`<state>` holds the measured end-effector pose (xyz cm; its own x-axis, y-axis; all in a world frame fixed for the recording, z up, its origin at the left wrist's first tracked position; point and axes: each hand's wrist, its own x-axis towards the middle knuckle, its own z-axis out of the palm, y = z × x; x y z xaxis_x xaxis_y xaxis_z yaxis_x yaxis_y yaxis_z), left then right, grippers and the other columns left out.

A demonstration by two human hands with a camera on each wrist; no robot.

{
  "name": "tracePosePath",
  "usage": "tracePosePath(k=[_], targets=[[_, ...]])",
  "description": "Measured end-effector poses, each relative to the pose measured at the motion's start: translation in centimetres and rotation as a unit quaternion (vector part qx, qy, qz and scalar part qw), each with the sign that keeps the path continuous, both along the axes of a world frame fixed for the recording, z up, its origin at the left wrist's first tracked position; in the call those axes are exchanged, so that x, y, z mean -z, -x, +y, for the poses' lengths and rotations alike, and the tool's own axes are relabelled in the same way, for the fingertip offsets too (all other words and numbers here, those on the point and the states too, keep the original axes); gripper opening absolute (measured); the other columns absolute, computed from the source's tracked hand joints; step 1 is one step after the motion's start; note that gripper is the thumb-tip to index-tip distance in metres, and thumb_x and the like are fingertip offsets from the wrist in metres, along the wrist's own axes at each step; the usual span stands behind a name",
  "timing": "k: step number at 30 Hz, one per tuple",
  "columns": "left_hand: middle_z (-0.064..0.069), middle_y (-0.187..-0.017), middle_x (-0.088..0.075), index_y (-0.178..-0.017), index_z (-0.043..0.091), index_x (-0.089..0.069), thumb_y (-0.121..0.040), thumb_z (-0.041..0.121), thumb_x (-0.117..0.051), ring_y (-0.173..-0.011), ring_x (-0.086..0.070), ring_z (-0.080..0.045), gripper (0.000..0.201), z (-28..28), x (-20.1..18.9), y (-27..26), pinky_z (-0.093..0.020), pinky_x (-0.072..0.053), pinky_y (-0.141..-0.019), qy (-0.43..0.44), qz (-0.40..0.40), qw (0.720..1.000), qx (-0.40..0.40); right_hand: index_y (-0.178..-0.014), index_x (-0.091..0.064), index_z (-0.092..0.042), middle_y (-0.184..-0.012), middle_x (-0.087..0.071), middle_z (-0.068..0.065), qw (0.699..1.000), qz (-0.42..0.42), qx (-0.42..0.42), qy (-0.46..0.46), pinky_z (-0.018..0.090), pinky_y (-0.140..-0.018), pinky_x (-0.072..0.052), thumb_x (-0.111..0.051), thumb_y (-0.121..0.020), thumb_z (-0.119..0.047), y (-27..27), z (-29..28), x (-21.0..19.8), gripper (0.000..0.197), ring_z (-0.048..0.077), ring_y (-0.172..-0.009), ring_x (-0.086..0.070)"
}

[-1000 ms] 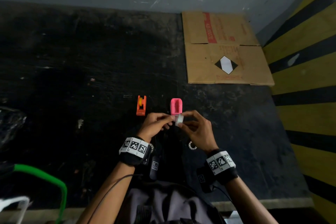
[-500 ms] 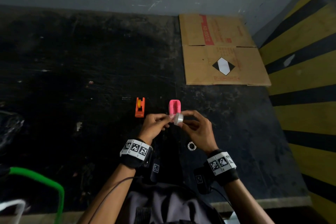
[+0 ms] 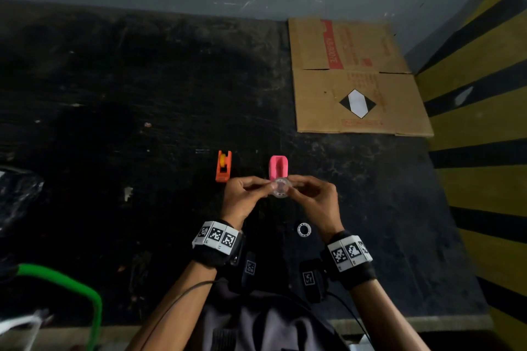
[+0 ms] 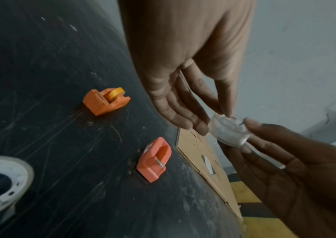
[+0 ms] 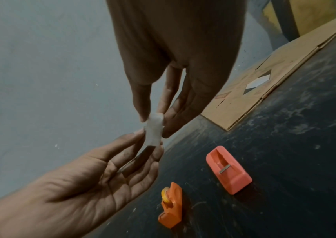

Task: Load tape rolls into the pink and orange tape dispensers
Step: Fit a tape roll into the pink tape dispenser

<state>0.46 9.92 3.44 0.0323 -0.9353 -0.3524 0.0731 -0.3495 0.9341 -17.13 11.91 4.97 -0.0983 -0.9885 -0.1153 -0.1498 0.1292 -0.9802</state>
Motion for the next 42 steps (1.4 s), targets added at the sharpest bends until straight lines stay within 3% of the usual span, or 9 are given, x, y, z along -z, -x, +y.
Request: tracePosePath(k=[3, 7, 9, 13, 17, 20, 27, 39, 42], targets=[[-0.011, -0.085, -0.079, -0.087, 0.002, -0.078, -0.075, 0.014, -0.082, -0.08, -0.075, -0.017, 0.018, -0.3, 0.2, -0.2, -0.028, -0.059, -0.081, -0.004, 0.002, 1.0, -0.006, -0.093, -0.081, -0.011, -0.089, -0.082, 0.001, 0.999, 0.032, 0.016, -0.002, 0.03, -0.083, -0.063, -0.086, -0.077, -0.009, -0.2, -0.9, 0.1, 0.017, 0.014, -0.086, -0.078], [-0.02, -0.103, -0.074, -0.11, 0.0, -0.069, -0.082, 0.005, -0.075, -0.088, -0.07, -0.017, 0.029, -2.3, 0.9, -0.2, -0.023, -0.057, -0.08, -0.02, -0.002, 1.0, -0.011, -0.087, -0.081, -0.019, -0.083, -0.08, -0.01, 0.994, 0.106, 0.039, 0.01, 0.017, -0.079, -0.059, -0.087, -0.076, -0.015, -0.2, -3.4, 0.8, 0.013, 0.002, -0.08, -0.076], [-0.016, -0.104, -0.073, -0.115, 0.007, -0.066, -0.074, 0.009, -0.082, -0.085, -0.066, -0.014, 0.044, -3.7, 2.2, -0.1, -0.027, -0.054, -0.081, -0.032, -0.055, 0.998, 0.018, -0.086, -0.08, -0.02, -0.079, -0.077, -0.013, 0.987, 0.154, 0.048, 0.019, 0.012, -0.075, -0.056, -0.087, -0.077, -0.017, 0.1, -5.3, 1.7, 0.012, 0.001, -0.076, -0.075], [-0.003, -0.107, -0.064, -0.129, 0.019, -0.057, -0.06, 0.019, -0.089, -0.091, -0.058, -0.016, 0.076, -6.0, 5.1, 0.6, -0.023, -0.046, -0.079, -0.026, -0.225, 0.963, 0.144, -0.086, -0.079, -0.013, -0.078, -0.078, 0.0, 0.966, 0.251, 0.036, 0.042, 0.006, -0.065, -0.05, -0.083, -0.08, -0.018, 0.3, -8.8, 4.6, 0.008, 0.009, -0.066, -0.07], [-0.004, -0.13, -0.062, -0.139, 0.022, -0.047, -0.051, 0.02, -0.088, -0.118, -0.057, -0.022, 0.097, -8.2, 7.5, 1.7, -0.03, -0.047, -0.098, -0.009, -0.3, 0.929, 0.214, -0.082, -0.078, -0.011, -0.077, -0.074, 0.006, 0.942, 0.333, 0.016, 0.046, 0.033, -0.064, -0.057, -0.079, -0.079, -0.015, -0.5, -10.7, 7.7, 0.005, 0.02, -0.065, -0.068], [-0.006, -0.141, -0.048, -0.149, 0.031, -0.031, -0.053, 0.027, -0.085, -0.131, -0.043, -0.027, 0.11, -9.0, 9.1, 2.0, -0.041, -0.038, -0.111, -0.025, -0.346, 0.909, 0.231, -0.081, -0.077, -0.011, -0.076, -0.072, 0.007, 0.939, 0.341, 0.03, 0.038, 0.023, -0.059, -0.05, -0.082, -0.077, -0.013, -1.2, -11.2, 9.3, 0.007, 0.021, -0.062, -0.066], [-0.006, -0.135, -0.043, -0.15, 0.045, -0.024, -0.057, 0.039, -0.084, -0.126, -0.042, -0.031, 0.11, -9.8, 10.9, 2.0, -0.048, -0.039, -0.107, 0.0, -0.372, 0.894, 0.249, -0.084, -0.075, -0.005, -0.077, -0.068, 0.01, 0.938, 0.34, 0.046, 0.053, 0.032, -0.053, -0.054, -0.083, -0.077, -0.014, -1.7, -11.1, 10.4, 0.014, 0.023, -0.057, -0.064], [-0.004, -0.127, -0.046, -0.148, 0.041, -0.03, -0.053, 0.043, -0.086, -0.119, -0.043, -0.026, 0.11, -10.2, 11.5, 1.7, -0.041, -0.038, -0.102, 0.016, -0.375, 0.891, 0.254, -0.083, -0.076, -0.007, -0.081, -0.068, 0.011, 0.942, 0.333, 0.031, 0.011, 0.041, -0.054, -0.058, -0.08, -0.077, -0.003, -2.0, -11.5, 11.5, 0.008, 0.026, -0.06, -0.065], [-0.003, -0.125, -0.048, -0.147, 0.042, -0.03, -0.051, 0.049, -0.082, -0.117, -0.044, -0.026, 0.109, -10.2, 12.0, 1.6, -0.042, -0.039, -0.102, 0.026, -0.379, 0.891, 0.249, -0.083, -0.077, -0.004, -0.08, -0.062, 0.012, 0.937, 0.349, 0.007, 0.018, 0.037, -0.05, -0.055, -0.083, -0.076, -0.006, -1.9, -11.5, 11.6, 0.009, 0.026, -0.059, -0.061]])
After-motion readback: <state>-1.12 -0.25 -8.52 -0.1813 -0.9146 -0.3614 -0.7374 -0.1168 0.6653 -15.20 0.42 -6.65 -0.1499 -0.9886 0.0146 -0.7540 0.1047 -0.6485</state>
